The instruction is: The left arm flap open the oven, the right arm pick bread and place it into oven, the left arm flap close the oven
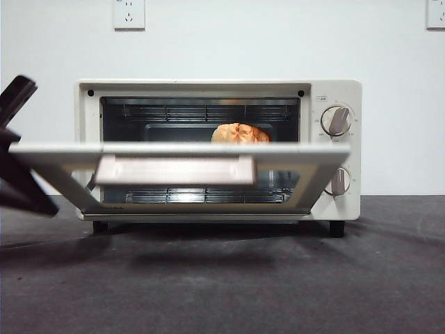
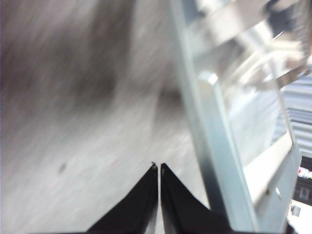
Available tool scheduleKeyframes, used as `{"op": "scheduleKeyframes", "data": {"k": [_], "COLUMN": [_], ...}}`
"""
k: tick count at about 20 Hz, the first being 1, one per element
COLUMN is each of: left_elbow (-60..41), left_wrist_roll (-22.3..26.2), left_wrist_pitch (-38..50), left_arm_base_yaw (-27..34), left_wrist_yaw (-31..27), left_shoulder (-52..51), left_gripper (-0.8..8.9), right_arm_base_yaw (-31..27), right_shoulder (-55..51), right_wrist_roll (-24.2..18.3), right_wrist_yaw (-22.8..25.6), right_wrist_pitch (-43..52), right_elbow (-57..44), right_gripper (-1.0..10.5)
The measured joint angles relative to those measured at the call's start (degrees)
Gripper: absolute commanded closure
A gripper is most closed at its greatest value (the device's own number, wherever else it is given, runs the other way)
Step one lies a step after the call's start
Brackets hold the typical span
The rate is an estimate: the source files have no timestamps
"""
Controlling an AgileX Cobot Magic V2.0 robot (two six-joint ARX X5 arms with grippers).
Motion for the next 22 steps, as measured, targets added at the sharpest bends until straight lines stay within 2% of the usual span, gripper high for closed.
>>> {"op": "scheduleKeyframes", "data": {"k": [4, 10, 12, 17, 22], "left_elbow": [4.5, 5.64, 5.64, 5.64, 5.64], "left_wrist_roll": [-4.94, -17.66, -20.26, -21.18, -19.26], "left_wrist_pitch": [8.59, 28.26, 30.93, 31.36, 30.51], "left_arm_base_yaw": [-0.17, -0.42, -0.42, -0.42, -0.42], "left_wrist_yaw": [0.96, 0.9, 0.9, 0.92, 1.55], "left_shoulder": [-0.72, -1.09, -1.95, -7.87, -17.14], "left_gripper": [7.98, 7.98, 7.98, 7.98, 7.98], "right_arm_base_yaw": [0.0, 0.0, 0.0, 0.0, 0.02], "right_shoulder": [0.0, 0.0, 0.0, 0.0, 0.0], "right_wrist_roll": [0.11, 0.11, 0.13, 0.13, -0.31], "right_wrist_yaw": [0.0, 0.0, 0.0, 0.0, 1.46], "right_wrist_pitch": [0.11, 0.24, 0.24, 0.24, 0.26], "right_elbow": [0.0, 0.0, 0.0, 0.0, 0.0], "right_gripper": [4.7, 4.7, 4.7, 4.7, 4.7]}}
